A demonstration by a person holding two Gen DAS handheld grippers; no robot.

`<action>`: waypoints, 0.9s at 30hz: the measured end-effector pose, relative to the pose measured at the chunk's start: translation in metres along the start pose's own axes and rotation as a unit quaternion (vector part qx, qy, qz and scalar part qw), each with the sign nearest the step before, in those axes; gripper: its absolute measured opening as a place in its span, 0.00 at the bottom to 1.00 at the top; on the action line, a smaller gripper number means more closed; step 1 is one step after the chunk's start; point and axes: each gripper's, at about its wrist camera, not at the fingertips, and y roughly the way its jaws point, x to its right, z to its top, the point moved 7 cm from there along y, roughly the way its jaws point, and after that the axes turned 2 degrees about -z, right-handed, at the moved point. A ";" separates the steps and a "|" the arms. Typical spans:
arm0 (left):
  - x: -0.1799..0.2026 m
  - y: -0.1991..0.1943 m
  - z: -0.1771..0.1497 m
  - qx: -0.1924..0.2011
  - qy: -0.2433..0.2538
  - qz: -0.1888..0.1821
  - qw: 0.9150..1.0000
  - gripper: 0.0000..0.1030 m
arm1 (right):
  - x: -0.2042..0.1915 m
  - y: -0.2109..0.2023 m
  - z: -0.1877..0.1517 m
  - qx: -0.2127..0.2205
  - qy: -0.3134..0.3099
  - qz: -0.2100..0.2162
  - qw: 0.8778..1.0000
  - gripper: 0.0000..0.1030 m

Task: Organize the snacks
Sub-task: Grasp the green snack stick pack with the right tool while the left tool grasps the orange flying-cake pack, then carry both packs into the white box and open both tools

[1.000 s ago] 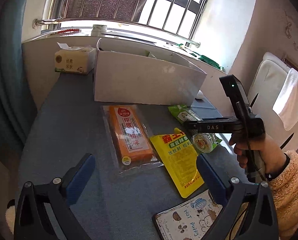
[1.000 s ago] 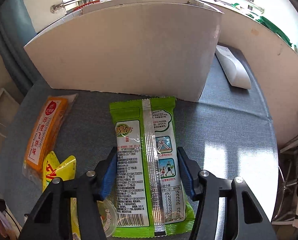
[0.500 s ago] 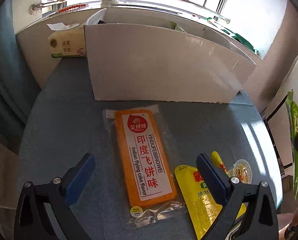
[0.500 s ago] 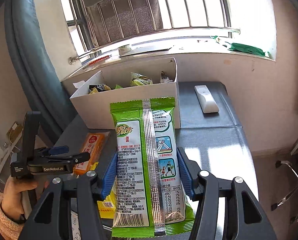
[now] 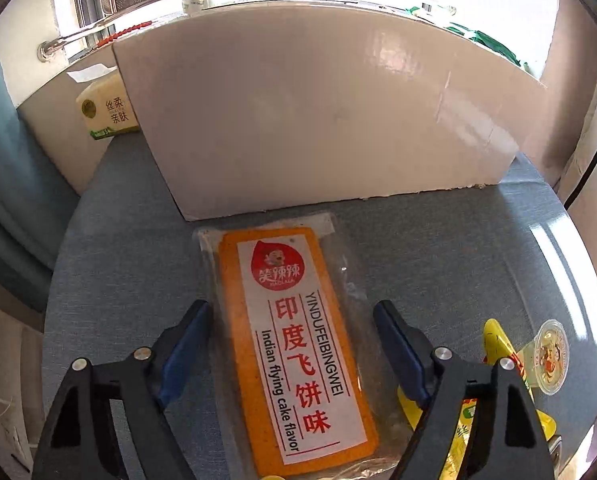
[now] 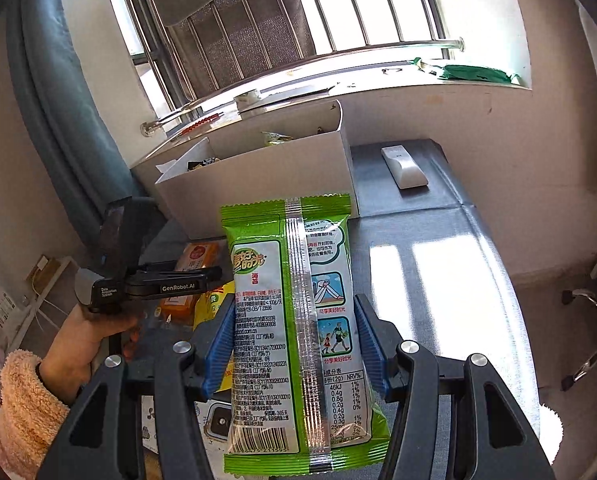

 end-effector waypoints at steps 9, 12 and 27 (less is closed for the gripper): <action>-0.046 -0.061 -0.007 0.066 -0.032 -0.039 0.997 0.56 | -0.013 0.006 0.001 0.003 -0.005 0.013 1.000 0.59; -0.038 -0.097 -0.008 0.101 -0.034 -0.064 0.992 0.56 | -0.020 0.010 0.003 0.001 -0.006 0.024 1.000 0.59; -0.003 -0.152 0.157 0.212 -0.007 -0.113 0.971 0.57 | -0.029 0.071 0.171 0.017 0.014 0.077 0.997 0.59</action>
